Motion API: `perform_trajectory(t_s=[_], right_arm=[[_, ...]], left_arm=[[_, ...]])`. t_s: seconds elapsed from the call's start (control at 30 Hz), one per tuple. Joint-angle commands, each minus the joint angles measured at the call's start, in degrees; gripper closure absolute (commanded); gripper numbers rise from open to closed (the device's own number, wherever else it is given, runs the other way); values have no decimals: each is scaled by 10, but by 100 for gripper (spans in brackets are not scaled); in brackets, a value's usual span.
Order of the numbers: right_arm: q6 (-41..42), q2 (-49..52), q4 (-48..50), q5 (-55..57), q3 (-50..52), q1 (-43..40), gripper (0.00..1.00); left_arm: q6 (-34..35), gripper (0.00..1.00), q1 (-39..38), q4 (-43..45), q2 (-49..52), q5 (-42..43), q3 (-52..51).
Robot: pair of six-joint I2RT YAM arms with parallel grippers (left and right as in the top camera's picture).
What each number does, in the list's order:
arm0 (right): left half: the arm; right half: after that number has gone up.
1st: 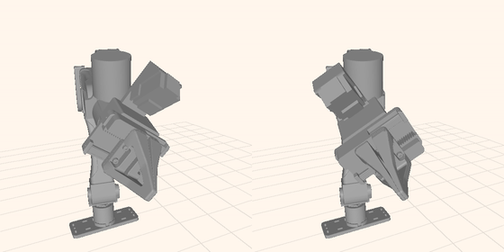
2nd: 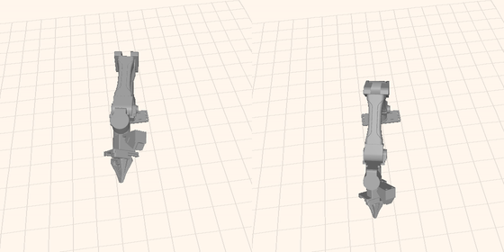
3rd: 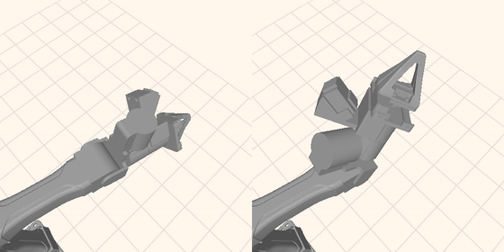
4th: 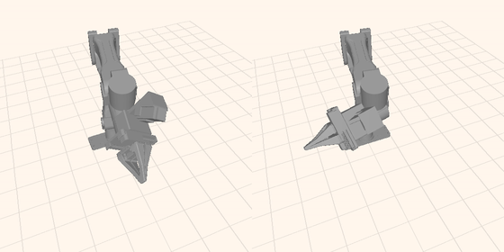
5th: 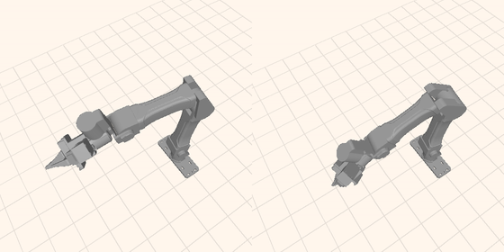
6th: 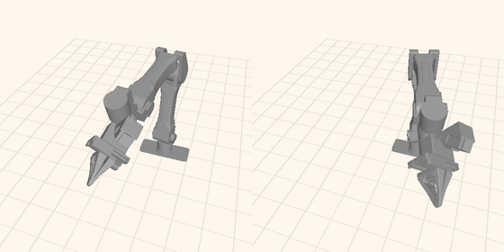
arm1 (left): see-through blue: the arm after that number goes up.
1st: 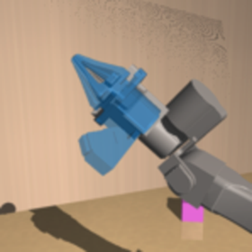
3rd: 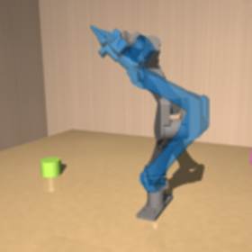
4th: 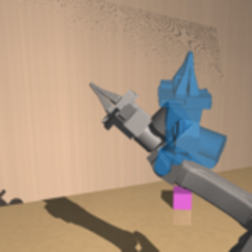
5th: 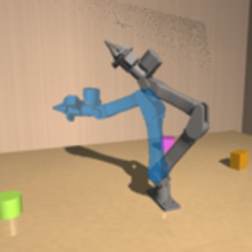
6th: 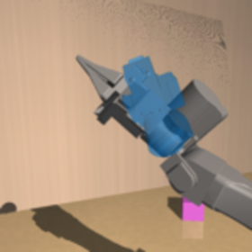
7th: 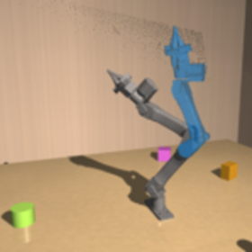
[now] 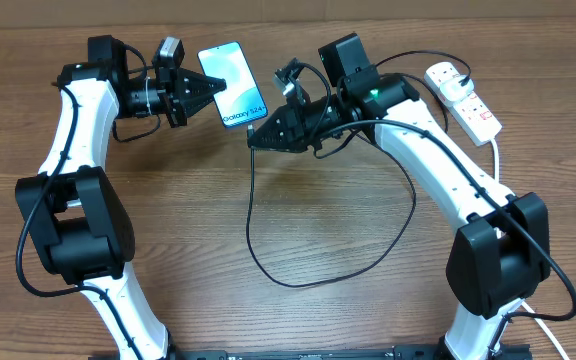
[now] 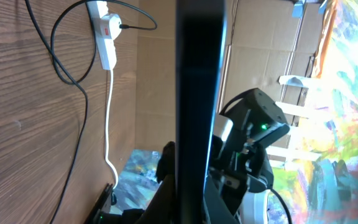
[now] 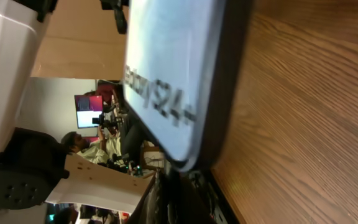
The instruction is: Plug charger to phone and switch on socket
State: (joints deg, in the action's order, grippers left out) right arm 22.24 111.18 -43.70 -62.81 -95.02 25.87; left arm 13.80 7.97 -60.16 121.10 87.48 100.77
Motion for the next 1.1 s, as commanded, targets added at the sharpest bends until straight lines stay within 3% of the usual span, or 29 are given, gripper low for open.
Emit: perform_trajectory(t_s=[0.0, 0.23, 1.07], right_arm=[[-6, 1, 8, -12, 6, -4, 96], [-7, 1, 21, -55, 6, -4, 96], [-15, 1, 16, -31, 6, -8, 96]], left_arm=[[4, 96, -2, 2, -19, 32, 13], [4, 96, -2, 6, -19, 32, 13], [4, 96, -10, 2, -19, 32, 13]])
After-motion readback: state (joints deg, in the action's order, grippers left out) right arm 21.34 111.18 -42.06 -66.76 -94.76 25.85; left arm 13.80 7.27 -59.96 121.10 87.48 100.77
